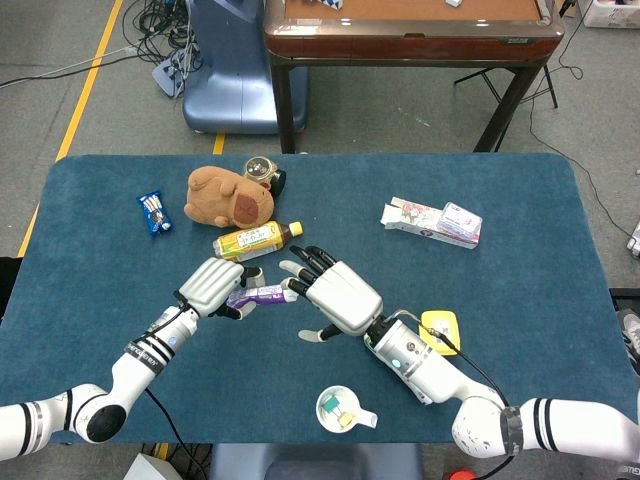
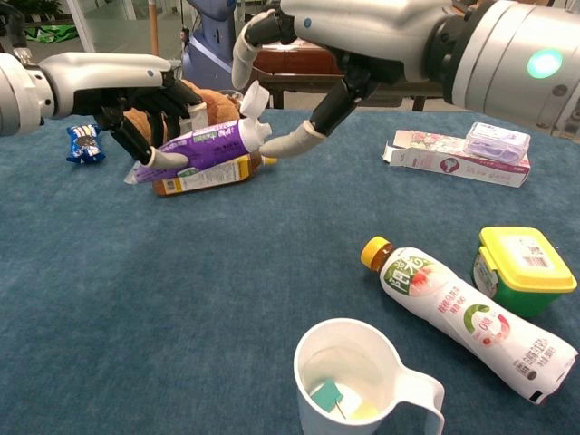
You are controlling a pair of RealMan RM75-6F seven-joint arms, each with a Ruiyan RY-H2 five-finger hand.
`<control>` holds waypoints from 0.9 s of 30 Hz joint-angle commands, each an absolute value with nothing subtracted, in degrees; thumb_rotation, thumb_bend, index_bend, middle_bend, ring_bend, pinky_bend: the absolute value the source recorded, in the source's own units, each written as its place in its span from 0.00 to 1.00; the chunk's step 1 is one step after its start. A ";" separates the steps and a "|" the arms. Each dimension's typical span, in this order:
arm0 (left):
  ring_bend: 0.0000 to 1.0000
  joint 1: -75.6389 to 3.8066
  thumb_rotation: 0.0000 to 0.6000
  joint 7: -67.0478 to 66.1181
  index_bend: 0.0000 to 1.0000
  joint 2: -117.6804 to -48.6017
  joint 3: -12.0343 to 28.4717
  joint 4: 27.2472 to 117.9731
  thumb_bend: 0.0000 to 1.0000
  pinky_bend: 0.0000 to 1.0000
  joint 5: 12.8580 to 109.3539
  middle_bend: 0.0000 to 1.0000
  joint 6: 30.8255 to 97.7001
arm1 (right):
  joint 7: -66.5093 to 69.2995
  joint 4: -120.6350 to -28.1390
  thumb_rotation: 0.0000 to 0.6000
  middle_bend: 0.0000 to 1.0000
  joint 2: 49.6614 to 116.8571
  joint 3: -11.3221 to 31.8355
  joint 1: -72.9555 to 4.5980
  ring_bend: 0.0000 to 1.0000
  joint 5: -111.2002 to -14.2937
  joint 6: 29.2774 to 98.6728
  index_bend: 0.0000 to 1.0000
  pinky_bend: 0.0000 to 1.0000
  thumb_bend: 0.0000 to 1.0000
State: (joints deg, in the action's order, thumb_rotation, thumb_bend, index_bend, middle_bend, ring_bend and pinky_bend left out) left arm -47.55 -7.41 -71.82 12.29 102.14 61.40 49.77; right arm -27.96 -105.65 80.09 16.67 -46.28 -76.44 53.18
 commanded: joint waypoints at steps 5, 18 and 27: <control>0.44 -47.05 1.00 -6.18 0.53 -71.08 12.05 102.62 0.42 0.42 61.83 0.66 49.97 | -28.06 -105.21 0.76 0.17 79.83 15.35 -46.23 0.04 -75.22 54.66 0.31 0.12 0.22; 0.44 -45.78 1.00 -0.04 0.54 -69.22 12.51 102.57 0.42 0.42 63.00 0.66 49.09 | -24.69 -103.03 0.77 0.17 80.05 13.66 -46.50 0.04 -74.18 55.26 0.31 0.12 0.22; 0.44 -44.89 1.00 4.56 0.54 -68.47 13.14 102.77 0.42 0.43 63.33 0.66 48.57 | -22.33 -102.39 0.76 0.17 81.91 13.45 -47.36 0.04 -74.10 55.62 0.31 0.12 0.22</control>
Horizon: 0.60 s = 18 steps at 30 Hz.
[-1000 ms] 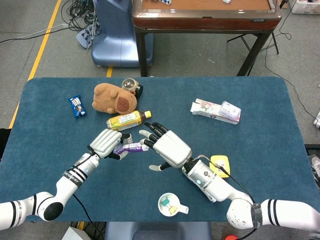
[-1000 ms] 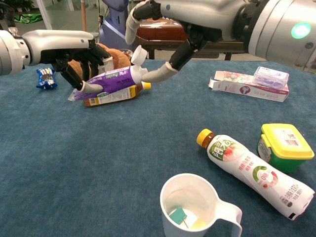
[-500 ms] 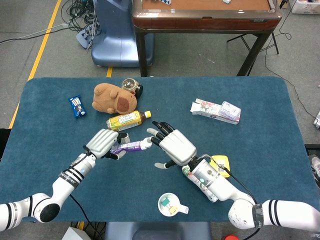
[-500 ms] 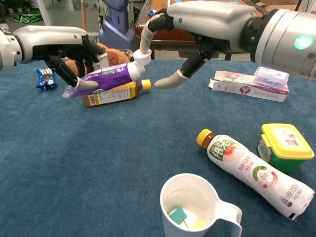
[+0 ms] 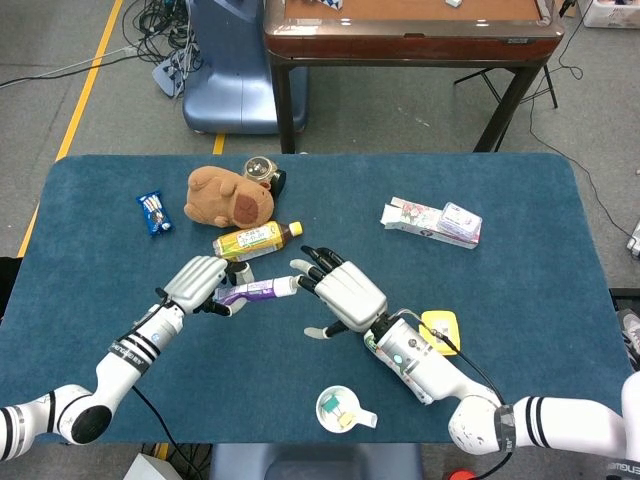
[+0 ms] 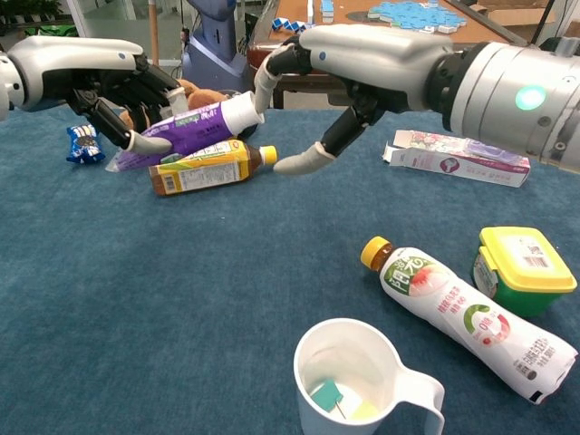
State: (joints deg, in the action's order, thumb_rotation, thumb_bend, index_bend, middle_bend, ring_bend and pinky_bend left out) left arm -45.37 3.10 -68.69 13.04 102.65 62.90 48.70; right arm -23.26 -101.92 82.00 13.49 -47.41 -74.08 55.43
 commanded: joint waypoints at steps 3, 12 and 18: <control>0.44 -43.74 1.00 7.27 0.54 -68.64 12.79 102.64 0.42 0.43 65.06 0.66 49.12 | -18.90 -104.13 0.77 0.17 80.55 13.76 -46.52 0.04 -74.26 56.36 0.31 0.12 0.22; 0.46 -41.11 1.00 14.30 0.54 -71.01 11.47 100.48 0.42 0.43 71.94 0.66 51.92 | -1.09 -107.82 0.76 0.09 76.36 16.98 -44.52 0.02 -75.69 57.51 0.05 0.07 0.15; 0.51 -41.00 1.00 14.93 0.54 -72.99 11.91 100.04 0.42 0.43 73.83 0.66 53.90 | 10.85 -107.32 0.76 0.00 77.90 18.60 -44.58 0.00 -74.94 56.81 0.00 0.00 0.04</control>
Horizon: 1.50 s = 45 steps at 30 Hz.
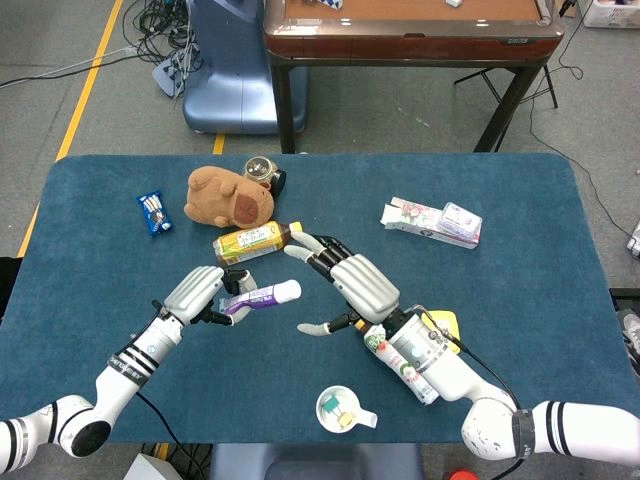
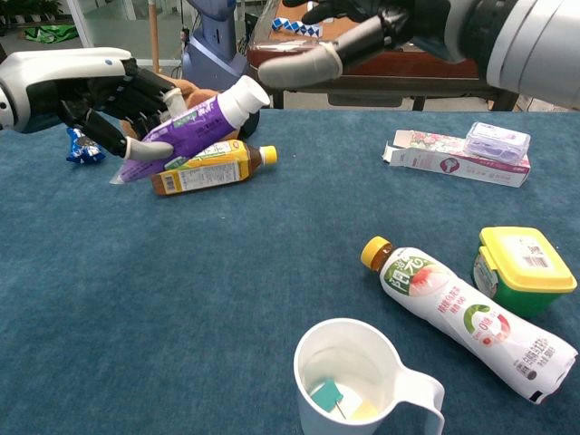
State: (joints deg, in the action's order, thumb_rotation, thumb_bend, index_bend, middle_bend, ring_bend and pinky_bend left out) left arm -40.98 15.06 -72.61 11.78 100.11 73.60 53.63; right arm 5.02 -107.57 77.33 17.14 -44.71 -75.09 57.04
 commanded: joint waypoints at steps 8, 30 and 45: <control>0.54 -41.98 1.00 13.02 0.55 -75.21 12.72 100.06 0.43 0.43 72.26 0.68 53.95 | 13.81 -105.32 0.76 0.00 80.66 20.05 -47.32 0.00 -71.37 53.76 0.00 0.00 0.00; 0.56 -42.23 1.00 10.99 0.56 -75.62 13.92 101.08 0.44 0.43 70.23 0.70 54.86 | 19.98 -100.32 0.74 0.00 85.56 20.52 -48.55 0.00 -68.01 51.89 0.00 0.00 0.00; 0.56 -42.06 1.00 12.14 0.57 -75.30 14.05 100.83 0.44 0.43 71.33 0.70 55.15 | 27.07 -97.85 0.73 0.00 87.80 20.58 -49.20 0.00 -70.28 49.68 0.00 0.00 0.00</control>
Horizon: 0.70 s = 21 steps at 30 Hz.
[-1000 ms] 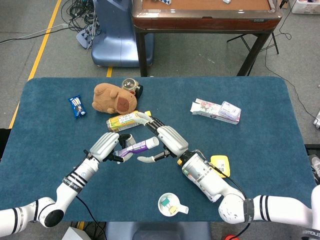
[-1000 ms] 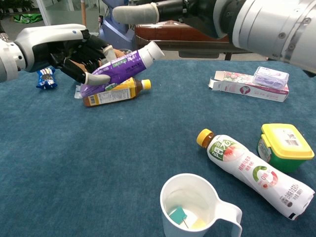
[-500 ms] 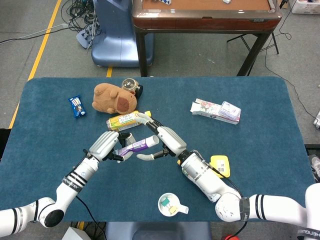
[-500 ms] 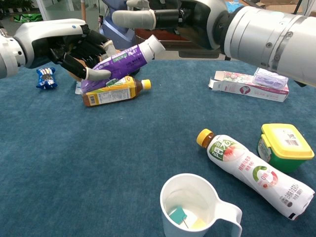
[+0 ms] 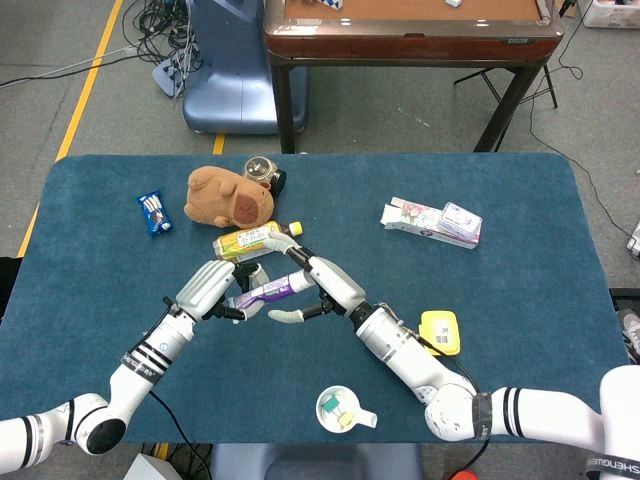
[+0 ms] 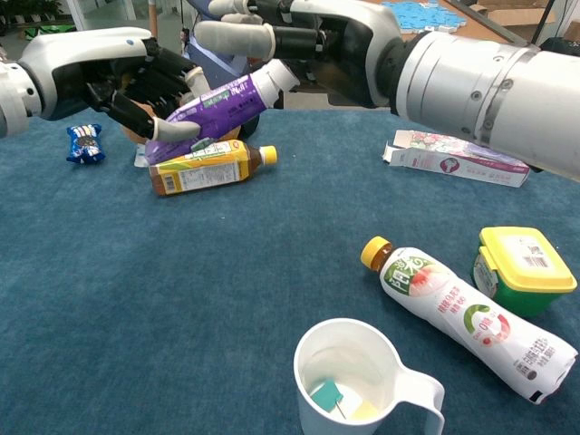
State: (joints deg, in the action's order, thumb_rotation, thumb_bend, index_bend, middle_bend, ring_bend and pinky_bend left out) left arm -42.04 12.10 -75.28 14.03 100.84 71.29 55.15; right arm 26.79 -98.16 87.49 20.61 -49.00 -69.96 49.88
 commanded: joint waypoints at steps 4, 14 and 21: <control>0.56 -42.07 1.00 12.16 0.57 -75.29 14.00 100.79 0.44 0.43 71.50 0.70 55.17 | 28.11 -97.37 0.73 0.00 88.35 20.42 -49.42 0.00 -70.60 49.21 0.00 0.00 0.00; 0.56 -42.20 1.00 13.20 0.57 -75.20 14.32 100.47 0.44 0.43 71.34 0.70 54.81 | 30.55 -96.39 0.72 0.00 89.66 20.43 -49.33 0.00 -72.49 50.27 0.00 0.00 0.00; 0.56 -42.43 1.00 13.30 0.57 -75.02 14.49 100.46 0.44 0.43 71.17 0.70 54.49 | 31.97 -95.57 0.70 0.00 90.87 20.19 -49.34 0.00 -74.05 51.30 0.00 0.00 0.00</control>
